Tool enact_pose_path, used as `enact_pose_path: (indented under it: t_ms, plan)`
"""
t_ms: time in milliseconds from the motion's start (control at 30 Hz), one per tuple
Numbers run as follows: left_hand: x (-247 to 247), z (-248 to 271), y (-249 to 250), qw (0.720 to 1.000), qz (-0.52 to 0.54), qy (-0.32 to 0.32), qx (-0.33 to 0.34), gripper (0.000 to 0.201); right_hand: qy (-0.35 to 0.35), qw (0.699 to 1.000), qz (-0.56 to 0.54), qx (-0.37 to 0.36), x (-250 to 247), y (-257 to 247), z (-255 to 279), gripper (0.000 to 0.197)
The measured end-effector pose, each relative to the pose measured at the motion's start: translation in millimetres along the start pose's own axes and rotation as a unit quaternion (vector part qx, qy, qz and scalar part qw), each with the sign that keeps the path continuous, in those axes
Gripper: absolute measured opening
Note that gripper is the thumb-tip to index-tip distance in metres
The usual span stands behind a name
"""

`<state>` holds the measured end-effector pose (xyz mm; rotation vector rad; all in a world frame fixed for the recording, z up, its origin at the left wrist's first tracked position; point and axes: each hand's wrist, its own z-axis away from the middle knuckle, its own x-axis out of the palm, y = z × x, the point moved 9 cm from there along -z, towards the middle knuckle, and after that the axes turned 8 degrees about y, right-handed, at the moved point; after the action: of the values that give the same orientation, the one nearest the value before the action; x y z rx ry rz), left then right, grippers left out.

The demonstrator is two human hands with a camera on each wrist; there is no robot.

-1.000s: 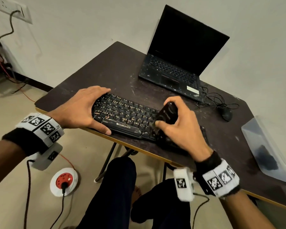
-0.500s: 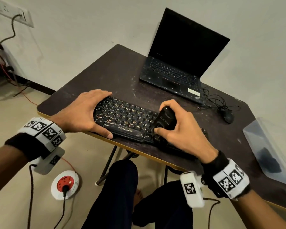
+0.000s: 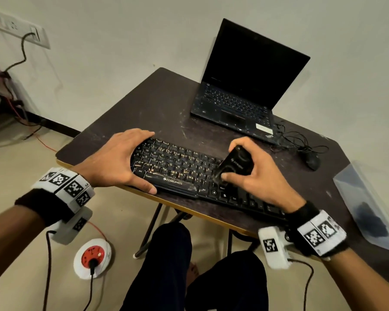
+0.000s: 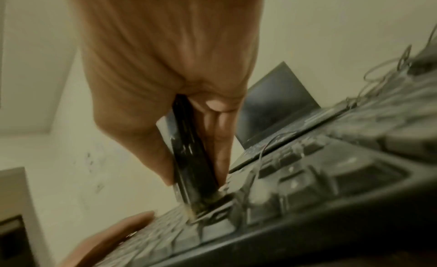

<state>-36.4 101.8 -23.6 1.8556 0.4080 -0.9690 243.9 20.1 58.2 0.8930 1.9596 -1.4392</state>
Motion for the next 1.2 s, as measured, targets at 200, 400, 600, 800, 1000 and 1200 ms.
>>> enact_pose_path:
  t_ms: [200,400,600,800,1000,1200]
  plan:
    - [-1.3,-0.8,5.9,1.000,0.004,0.003,0.009,0.144,0.017,1.000,0.006,0.009,-10.6,10.5,-14.9,0.051]
    - [-2.2,-1.1,3.2,1.000,0.008,0.003,0.003,0.142,-0.040,0.999,-0.004,-0.015,-0.3,2.8,-20.0,0.053]
    - [0.2,-0.7,-2.1,1.000,0.007,0.001,0.001,0.142,-0.078,0.996,-0.018,-0.044,11.5,-4.9,-15.4,0.052]
    - [0.9,-1.3,2.1,1.000,0.006,0.008,0.010,0.141,-0.089,0.994,-0.027,-0.061,14.8,-15.1,-10.9,0.052]
    - [-0.6,-1.5,2.9,1.000,0.003,0.007,0.008,0.142,-0.052,0.997,0.040,-0.046,3.3,-8.4,-27.1,0.054]
    - [-0.1,-1.4,0.5,1.000,0.004,0.001,-0.003,0.143,-0.083,0.995,0.030,-0.041,8.0,-8.4,-23.6,0.053]
